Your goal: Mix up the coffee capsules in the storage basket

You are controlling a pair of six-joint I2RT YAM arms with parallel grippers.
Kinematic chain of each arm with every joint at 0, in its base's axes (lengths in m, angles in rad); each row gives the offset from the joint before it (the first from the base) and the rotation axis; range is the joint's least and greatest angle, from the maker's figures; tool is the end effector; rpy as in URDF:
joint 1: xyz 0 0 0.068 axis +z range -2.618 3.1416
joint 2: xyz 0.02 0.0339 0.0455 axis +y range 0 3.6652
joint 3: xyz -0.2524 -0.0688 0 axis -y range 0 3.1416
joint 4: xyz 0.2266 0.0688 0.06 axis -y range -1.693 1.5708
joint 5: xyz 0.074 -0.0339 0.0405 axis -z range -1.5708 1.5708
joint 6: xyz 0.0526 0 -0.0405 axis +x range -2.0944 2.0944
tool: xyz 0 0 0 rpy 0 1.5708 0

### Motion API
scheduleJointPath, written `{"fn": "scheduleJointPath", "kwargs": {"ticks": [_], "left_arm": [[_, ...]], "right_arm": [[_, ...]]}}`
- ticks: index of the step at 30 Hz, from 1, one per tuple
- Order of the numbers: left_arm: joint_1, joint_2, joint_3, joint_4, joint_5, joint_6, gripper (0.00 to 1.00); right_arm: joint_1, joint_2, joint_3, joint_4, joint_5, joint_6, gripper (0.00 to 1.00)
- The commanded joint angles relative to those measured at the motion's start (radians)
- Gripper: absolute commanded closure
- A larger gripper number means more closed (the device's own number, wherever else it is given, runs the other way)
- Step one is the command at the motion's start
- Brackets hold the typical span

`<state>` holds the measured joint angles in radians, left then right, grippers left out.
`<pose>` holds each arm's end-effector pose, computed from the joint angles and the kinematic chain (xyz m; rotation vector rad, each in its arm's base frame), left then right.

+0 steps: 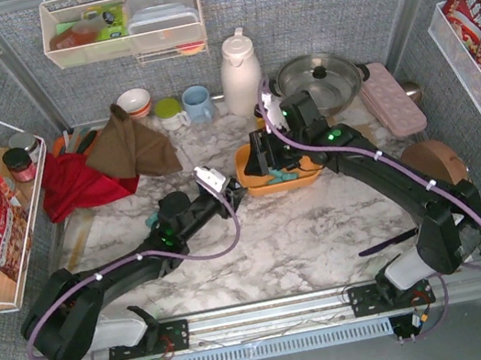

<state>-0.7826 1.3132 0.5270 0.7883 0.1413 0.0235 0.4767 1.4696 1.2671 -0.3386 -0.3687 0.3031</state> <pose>0.1964 -0.2057 0.2399 0.7360 1.4352 -0.7031 0.2881 0.1701 0.3144 -0.4176 2.1495 0.8438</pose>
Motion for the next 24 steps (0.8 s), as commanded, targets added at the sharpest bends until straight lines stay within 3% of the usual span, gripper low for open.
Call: {"fn": "scheduleJointPath", "kwargs": {"ticks": [1,7,20,24], "left_arm": [[0.000,0.004,0.005,0.150,0.179,0.069,0.46],[-0.008,-0.003,0.018,0.173,0.224,0.062,0.47],[-0.009,0.003,0.028,0.170,0.165,0.096,0.47],[-0.009,0.005,0.034,0.176,0.167,0.095,0.47]], "right_arm": [[0.006,-0.008,0.010,0.025,-0.135,0.033,0.36],[0.018,0.014,0.015,0.035,-0.169,0.040,0.37],[0.040,0.022,0.006,0.038,-0.217,0.047,0.40],[0.045,0.031,0.005,0.039,-0.222,0.053,0.45]]}}
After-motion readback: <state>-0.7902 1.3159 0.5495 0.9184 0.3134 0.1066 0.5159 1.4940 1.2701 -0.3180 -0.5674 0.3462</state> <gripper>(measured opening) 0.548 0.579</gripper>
